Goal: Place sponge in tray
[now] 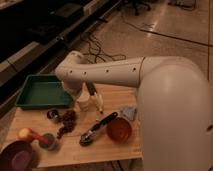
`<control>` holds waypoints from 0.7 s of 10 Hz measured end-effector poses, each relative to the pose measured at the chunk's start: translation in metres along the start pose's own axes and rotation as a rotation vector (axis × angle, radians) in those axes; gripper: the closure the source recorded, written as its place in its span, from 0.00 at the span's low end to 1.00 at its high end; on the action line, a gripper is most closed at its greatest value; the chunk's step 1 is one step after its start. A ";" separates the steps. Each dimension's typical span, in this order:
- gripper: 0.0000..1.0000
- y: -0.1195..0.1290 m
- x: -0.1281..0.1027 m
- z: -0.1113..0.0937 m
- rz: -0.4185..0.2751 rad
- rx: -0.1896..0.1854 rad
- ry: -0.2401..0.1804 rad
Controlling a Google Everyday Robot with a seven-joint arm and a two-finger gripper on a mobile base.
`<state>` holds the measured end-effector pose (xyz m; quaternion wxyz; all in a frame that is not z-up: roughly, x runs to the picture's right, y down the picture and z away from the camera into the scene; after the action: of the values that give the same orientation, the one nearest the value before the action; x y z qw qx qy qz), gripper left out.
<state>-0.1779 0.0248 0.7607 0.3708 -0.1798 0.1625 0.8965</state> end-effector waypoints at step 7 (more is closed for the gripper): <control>0.82 -0.001 -0.002 0.000 0.004 -0.007 0.008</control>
<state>-0.1757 0.0248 0.7609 0.3677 -0.1844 0.1612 0.8971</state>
